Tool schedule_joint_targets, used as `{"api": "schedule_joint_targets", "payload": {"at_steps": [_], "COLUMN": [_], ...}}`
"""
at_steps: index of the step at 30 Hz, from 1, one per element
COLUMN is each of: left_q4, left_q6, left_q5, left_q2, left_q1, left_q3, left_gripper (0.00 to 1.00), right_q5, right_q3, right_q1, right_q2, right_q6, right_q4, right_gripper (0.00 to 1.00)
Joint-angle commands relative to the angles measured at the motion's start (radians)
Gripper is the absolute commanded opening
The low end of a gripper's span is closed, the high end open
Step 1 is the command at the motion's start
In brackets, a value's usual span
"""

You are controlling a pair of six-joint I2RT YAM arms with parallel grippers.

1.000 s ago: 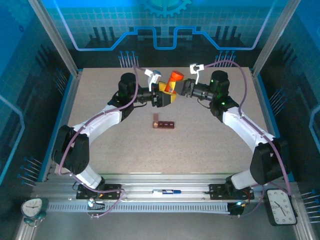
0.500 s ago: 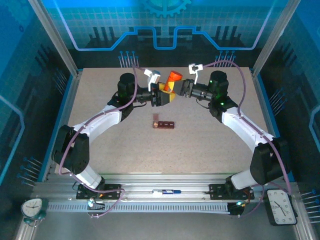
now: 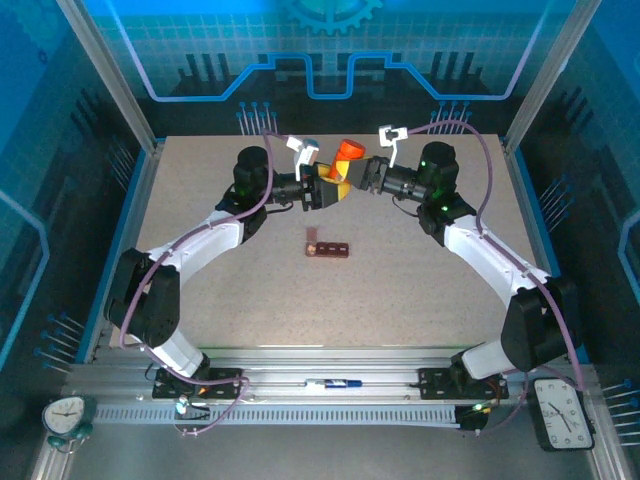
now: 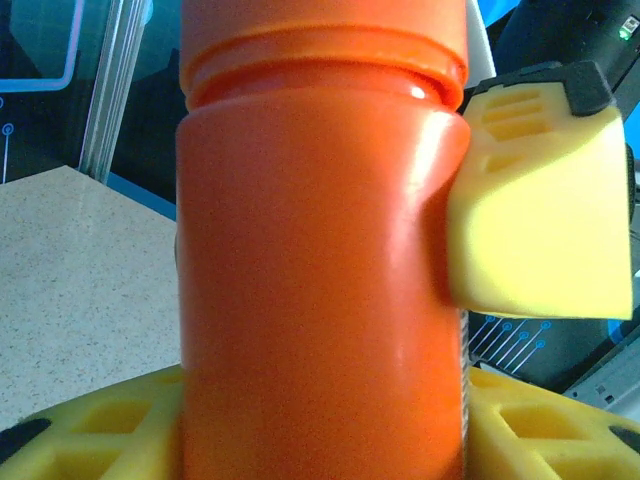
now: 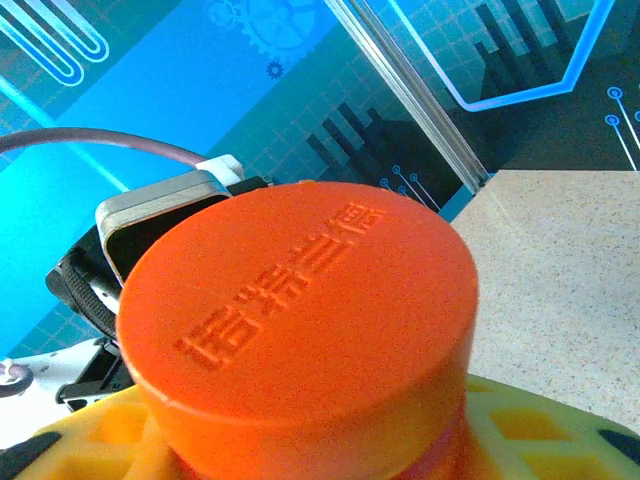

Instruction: Sort the pills into containers

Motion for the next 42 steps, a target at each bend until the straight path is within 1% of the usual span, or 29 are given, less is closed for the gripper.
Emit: {"api": "schedule_joint_targets", "payload": {"at_steps": [1,2,4,6,7,10,14,17,22,25,27,30,32,39,42], "left_q4": [0.074,0.076,0.069,0.059,0.047,-0.012,-0.035,-0.087,-0.234,-0.303,-0.343,-0.381,-0.393,-0.45,-0.453], "left_q6": [-0.015,-0.011,0.008,0.028,0.041,0.103,0.146,0.2,0.345,0.417,0.463,0.515,0.544,0.67,0.695], "left_q5": [0.032,0.031,0.027,0.02,0.018,0.001,-0.013,-0.019,-0.04,-0.061,-0.079,-0.107,-0.132,-0.216,-0.236], "left_q2": [0.018,0.018,0.02,0.021,0.021,0.02,0.025,0.035,0.041,0.038,0.036,0.035,0.032,0.018,0.016], "left_q1": [-0.002,-0.001,-0.002,-0.001,-0.001,0.002,0.014,0.022,0.024,0.023,0.023,0.022,0.022,-0.001,-0.019], "left_q3": [-0.016,-0.017,-0.017,-0.014,-0.009,0.01,0.029,0.055,0.098,0.106,0.111,0.109,0.103,0.074,0.063], "left_gripper": [0.33,0.31,0.23,0.21,0.19,0.16,0.13,0.12,0.08,0.06,0.04,0.0,0.0,0.0,0.0], "right_q5": [0.002,0.004,0.008,0.012,0.012,0.012,0.002,-0.019,-0.036,-0.057,-0.072,-0.084,-0.097,-0.117,-0.131], "right_q3": [0.0,0.005,0.013,0.019,0.021,0.014,-0.028,-0.071,-0.09,-0.035,0.047,0.168,0.233,0.394,0.453], "right_q1": [0.014,0.014,0.011,0.005,0.0,-0.018,-0.059,-0.097,-0.183,-0.245,-0.27,-0.28,-0.278,-0.251,-0.233], "right_q2": [-0.021,-0.02,-0.024,-0.032,-0.037,-0.064,-0.115,-0.166,-0.236,-0.217,-0.17,-0.093,-0.043,0.08,0.123], "right_q6": [0.002,-0.002,-0.017,-0.033,-0.042,-0.073,-0.093,-0.11,-0.154,-0.175,-0.214,-0.276,-0.298,-0.351,-0.375], "right_q4": [0.052,0.043,0.021,-0.009,-0.026,-0.084,-0.131,-0.187,-0.295,-0.392,-0.509,-0.666,-0.735,-0.882,-0.936], "right_gripper": [0.44,0.47,0.56,0.66,0.71,0.8,0.88,0.89,0.9,0.89,0.88,0.87,0.86,0.85,0.85]}}
